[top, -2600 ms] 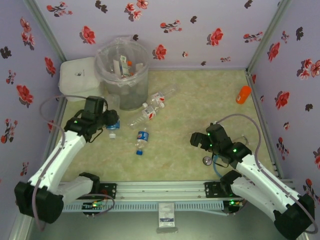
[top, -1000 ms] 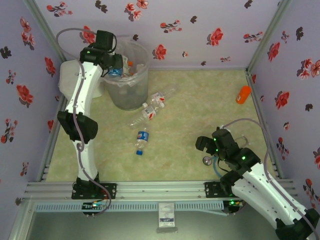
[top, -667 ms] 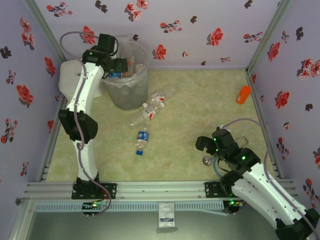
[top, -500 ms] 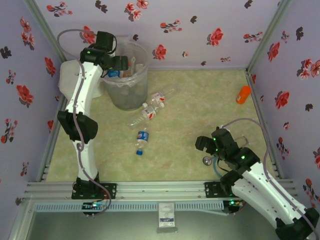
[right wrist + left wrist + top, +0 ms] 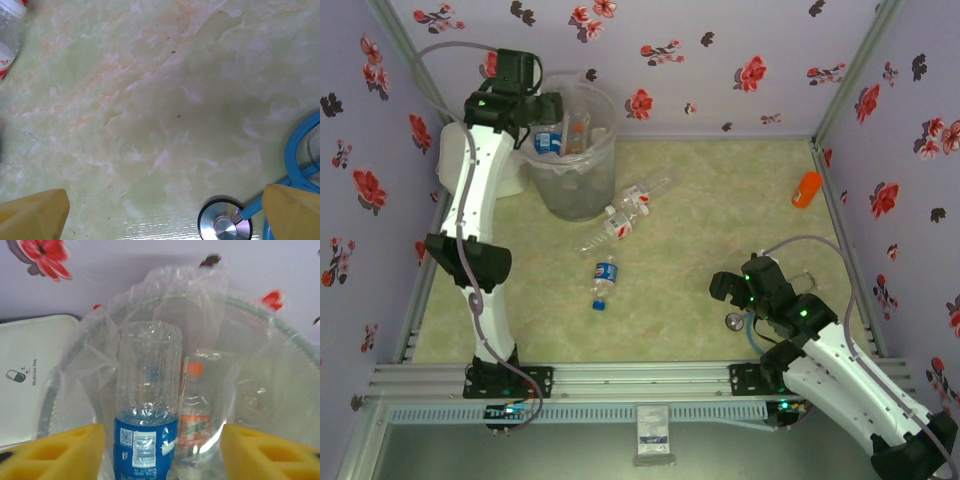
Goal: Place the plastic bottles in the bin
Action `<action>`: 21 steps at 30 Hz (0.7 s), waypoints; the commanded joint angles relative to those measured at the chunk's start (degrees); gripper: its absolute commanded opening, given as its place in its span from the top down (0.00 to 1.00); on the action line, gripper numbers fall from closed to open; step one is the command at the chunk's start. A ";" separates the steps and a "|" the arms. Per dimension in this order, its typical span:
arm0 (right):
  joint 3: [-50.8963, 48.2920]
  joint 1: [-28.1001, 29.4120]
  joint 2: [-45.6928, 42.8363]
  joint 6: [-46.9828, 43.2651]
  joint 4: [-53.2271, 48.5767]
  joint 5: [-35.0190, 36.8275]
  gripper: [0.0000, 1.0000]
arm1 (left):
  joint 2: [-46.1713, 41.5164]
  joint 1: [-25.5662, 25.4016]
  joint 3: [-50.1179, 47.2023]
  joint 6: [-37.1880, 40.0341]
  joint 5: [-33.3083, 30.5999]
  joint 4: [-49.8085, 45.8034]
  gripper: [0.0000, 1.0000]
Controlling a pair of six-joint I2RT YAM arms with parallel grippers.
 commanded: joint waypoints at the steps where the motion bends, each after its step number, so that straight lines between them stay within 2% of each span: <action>1: -0.44 -0.45 -0.33 -0.33 0.77 -0.22 0.00 | 3.78 -0.02 -3.85 2.04 0.99 1.75 0.49; 6: -1.17 -0.44 -0.09 0.51 2.11 -0.65 0.01 | 2.20 -0.70 -13.29 2.90 1.30 4.68 0.60; 11: -2.03 -0.40 1.83 1.80 5.87 -2.74 0.00 | -0.54 -0.64 -22.21 2.36 1.08 8.91 0.63; 14: -1.39 -0.38 3.26 1.65 6.40 -3.05 0.01 | -2.14 -0.63 -22.61 2.03 1.36 9.91 0.63; 16: -1.02 -0.37 3.32 1.50 6.65 -3.05 0.01 | -3.50 -0.77 -21.02 1.99 1.70 9.80 0.60; 21: -0.96 -0.36 3.36 1.71 8.21 -3.53 0.01 | -6.51 -1.40 -13.22 3.75 1.68 6.98 0.38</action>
